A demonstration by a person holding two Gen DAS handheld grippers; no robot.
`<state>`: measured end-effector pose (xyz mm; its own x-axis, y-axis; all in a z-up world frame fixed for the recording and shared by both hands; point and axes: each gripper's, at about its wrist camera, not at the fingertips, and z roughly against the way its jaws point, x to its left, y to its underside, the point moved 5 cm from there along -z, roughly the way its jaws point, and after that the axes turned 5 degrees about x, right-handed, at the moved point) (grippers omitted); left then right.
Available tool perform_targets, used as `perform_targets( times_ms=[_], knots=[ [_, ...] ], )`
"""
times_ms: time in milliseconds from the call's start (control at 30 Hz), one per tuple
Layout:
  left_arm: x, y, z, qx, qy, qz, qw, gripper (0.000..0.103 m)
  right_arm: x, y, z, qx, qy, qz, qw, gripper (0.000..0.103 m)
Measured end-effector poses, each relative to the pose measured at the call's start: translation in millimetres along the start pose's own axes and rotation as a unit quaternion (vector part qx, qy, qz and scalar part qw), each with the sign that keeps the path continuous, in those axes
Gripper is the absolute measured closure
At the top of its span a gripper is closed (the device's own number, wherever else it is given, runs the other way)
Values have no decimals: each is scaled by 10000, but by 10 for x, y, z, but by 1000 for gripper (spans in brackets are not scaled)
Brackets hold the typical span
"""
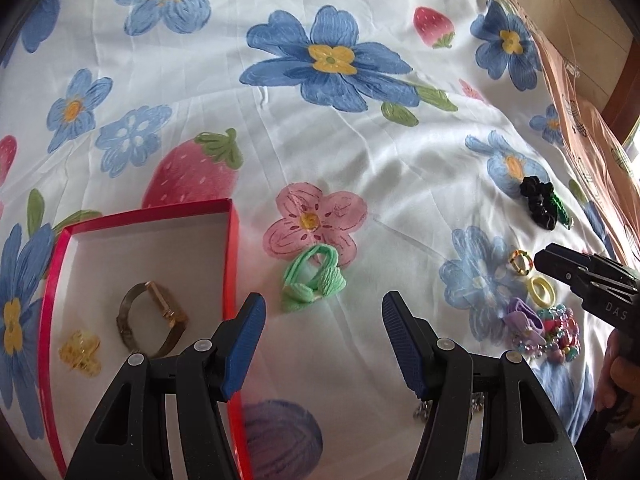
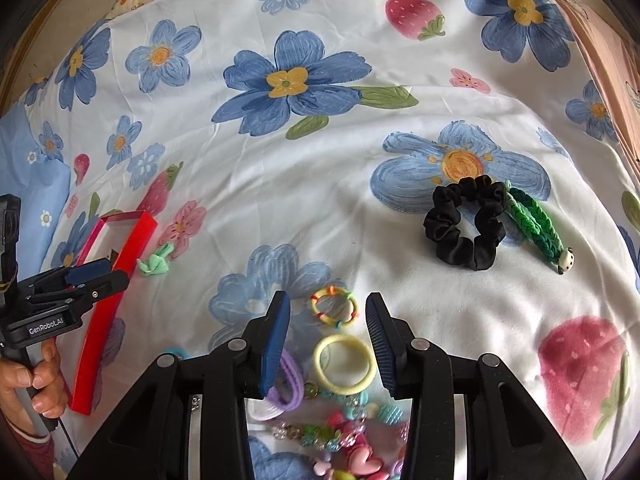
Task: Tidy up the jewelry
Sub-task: 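Grasp the green hair tie with the left tool while the right tool grasps the beaded ring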
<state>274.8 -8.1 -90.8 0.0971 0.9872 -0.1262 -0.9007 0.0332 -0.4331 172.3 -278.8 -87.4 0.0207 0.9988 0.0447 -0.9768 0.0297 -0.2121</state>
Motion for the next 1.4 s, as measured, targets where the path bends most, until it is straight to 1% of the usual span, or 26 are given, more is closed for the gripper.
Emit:
perform_targets(
  times_ms=[167,233,300,367,400,433,467,567,767,967,1100,1200,1233,1400],
  knots=[
    [-59,-111,-265,198,-80,-92,9997,44,-57,-20,-155,175,101,-5,9998,63],
    [-69,-120,-368,308,-44,-70,9995,50,-70,-12,-218,253,116,-1,9996,63],
    [-82,-111,-425,353,-65,-76,9993,54,-74,-5,-276,320,112,14,9994,67],
    [-81,-112,-458,355,-106,-88,9993,60,-74,3,-313,340,142,33,9993,72],
    [-75,-112,-471,359,-122,-87,9992,67,-74,5,-320,335,181,55,9993,75],
    [-66,-114,-478,356,-143,-85,9992,75,-74,4,-319,325,203,70,9992,83],
    [-60,-116,-479,346,-135,-83,9993,78,-72,6,-315,321,199,76,9993,89],
    [-54,-119,-430,283,-57,-67,9996,81,-70,8,-296,286,184,82,9994,99],
    [-51,-41,-232,93,109,-20,9999,86,12,-14,-160,90,40,111,9999,100],
    [12,103,17,-75,218,136,9996,88,156,-30,-7,-65,-250,108,9996,100],
    [75,223,216,-190,229,249,9992,88,321,-10,71,-127,-392,200,9990,100],
    [119,321,352,-284,213,324,9988,92,447,12,99,-145,-478,265,9984,100],
    [135,357,398,-305,227,353,9987,102,497,20,108,-146,-518,291,9981,100],
    [225,511,611,-429,303,451,9976,102,736,72,154,-153,-675,463,9965,100]
  ],
)
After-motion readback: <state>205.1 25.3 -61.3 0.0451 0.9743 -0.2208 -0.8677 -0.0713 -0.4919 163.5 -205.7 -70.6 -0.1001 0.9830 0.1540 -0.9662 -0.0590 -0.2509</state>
